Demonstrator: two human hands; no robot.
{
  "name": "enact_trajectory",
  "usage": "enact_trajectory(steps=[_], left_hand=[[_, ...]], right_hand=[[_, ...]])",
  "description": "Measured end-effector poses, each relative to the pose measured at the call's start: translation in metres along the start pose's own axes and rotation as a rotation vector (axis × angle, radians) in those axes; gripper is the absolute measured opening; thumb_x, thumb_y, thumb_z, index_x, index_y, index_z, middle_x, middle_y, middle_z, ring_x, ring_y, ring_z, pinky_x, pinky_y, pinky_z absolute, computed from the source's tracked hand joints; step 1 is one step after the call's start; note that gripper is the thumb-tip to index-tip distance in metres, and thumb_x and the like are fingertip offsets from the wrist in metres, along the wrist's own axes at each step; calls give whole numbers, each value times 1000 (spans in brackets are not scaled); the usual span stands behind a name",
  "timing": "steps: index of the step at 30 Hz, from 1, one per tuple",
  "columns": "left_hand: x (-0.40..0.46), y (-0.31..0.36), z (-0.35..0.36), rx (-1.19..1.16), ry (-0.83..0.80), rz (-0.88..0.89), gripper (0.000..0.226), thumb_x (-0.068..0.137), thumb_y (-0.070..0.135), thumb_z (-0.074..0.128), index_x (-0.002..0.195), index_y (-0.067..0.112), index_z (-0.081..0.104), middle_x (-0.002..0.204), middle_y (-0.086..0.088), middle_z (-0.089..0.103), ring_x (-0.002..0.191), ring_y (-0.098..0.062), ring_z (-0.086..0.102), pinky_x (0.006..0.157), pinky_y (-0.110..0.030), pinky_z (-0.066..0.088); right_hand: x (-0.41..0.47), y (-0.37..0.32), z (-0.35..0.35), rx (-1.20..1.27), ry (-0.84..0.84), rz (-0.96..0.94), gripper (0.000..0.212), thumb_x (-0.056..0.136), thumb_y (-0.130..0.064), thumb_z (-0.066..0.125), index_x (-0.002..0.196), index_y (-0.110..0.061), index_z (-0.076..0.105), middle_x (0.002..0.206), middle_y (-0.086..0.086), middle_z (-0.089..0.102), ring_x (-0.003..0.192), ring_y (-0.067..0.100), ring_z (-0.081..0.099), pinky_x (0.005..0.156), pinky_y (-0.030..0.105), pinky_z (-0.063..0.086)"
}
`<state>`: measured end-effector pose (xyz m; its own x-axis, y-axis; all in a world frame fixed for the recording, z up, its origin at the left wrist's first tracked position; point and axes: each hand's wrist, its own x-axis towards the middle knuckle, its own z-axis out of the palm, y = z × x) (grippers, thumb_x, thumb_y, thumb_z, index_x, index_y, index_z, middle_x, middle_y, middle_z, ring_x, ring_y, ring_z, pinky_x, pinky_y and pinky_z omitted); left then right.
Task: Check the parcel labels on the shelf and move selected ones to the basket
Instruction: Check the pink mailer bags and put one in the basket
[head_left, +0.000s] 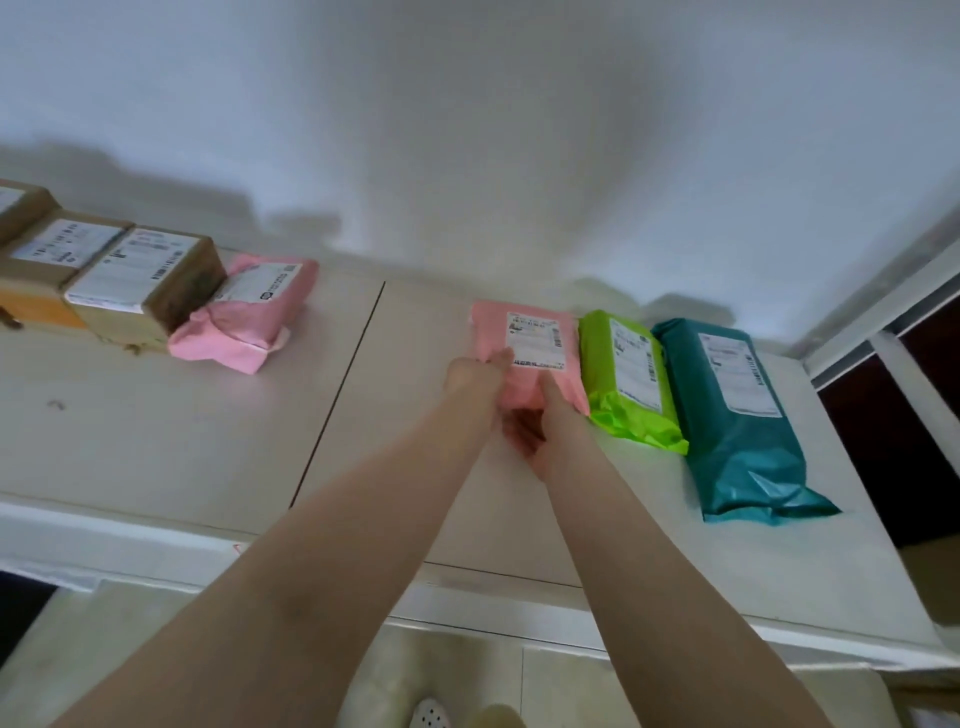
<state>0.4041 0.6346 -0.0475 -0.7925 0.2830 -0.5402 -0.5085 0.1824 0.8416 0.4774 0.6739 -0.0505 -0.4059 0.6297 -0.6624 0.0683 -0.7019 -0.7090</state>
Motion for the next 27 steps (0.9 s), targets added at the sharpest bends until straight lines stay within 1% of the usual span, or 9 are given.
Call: enact_trajectory(steps=[2,4,7,9,11,14,17,22,27], left_hand=[[-3,-3,-1,4,17,23,40,85,27,71,108,-5,65,98,-19,70,85,-30,69,72,-34,55],[-7,-6,-5,-6,42,49,33,84,24,71,101,-3,66,90,-15,66,76,-26,65,66,-33,54],[-13,-8,-20,-93,71,73,16,84,20,70,87,8,61,89,-12,66,69,-24,63,73,-38,56],[-18,-7,-34,-138,70,109,13,85,19,70,86,11,60,89,-11,67,68,-24,62,75,-38,56],[-26,-6,-49,-162,56,162,16,86,18,70,97,11,61,94,-10,68,77,-25,65,77,-37,56],[-38,-4,-70,-149,21,235,22,87,18,69,107,12,61,100,-9,70,87,-25,69,78,-35,58],[-47,-4,-88,-121,-9,283,28,85,18,70,111,9,63,100,-10,71,88,-26,71,79,-37,60],[-61,-3,-111,-115,-90,319,33,85,13,71,115,6,62,103,-13,72,80,-20,69,66,-23,58],[-62,11,-129,-76,-145,285,43,82,25,75,120,13,60,106,-5,72,82,-15,71,61,-21,55]], right_hand=[[-2,-4,-4,-12,-19,-10,45,94,-39,63,126,-7,62,83,11,68,65,22,64,47,27,56],[-4,-6,-7,-31,-44,-33,42,93,-41,64,121,-11,65,96,13,72,75,26,68,68,37,60],[-7,-8,-11,-47,-84,-61,39,88,-45,68,112,-13,69,112,14,72,97,29,70,95,44,55],[-12,-10,-13,-71,-93,-80,34,84,-48,72,95,-15,70,102,9,73,91,25,69,92,40,56],[-18,-11,-14,-123,-130,-111,34,83,-52,71,88,-19,69,94,4,72,82,19,67,82,35,55],[-28,-11,-10,-185,-171,-149,39,82,-52,71,99,-16,70,97,3,73,83,16,68,74,29,57],[-36,-9,-6,-193,-218,-174,32,87,-41,70,106,-15,70,103,5,74,81,18,70,70,30,59],[-40,1,-6,-190,-301,-255,20,88,-29,72,105,-20,72,109,5,76,103,27,72,97,47,54],[-55,8,-5,-153,-362,-320,28,89,-20,70,117,-17,71,111,5,76,106,26,71,99,54,51]])
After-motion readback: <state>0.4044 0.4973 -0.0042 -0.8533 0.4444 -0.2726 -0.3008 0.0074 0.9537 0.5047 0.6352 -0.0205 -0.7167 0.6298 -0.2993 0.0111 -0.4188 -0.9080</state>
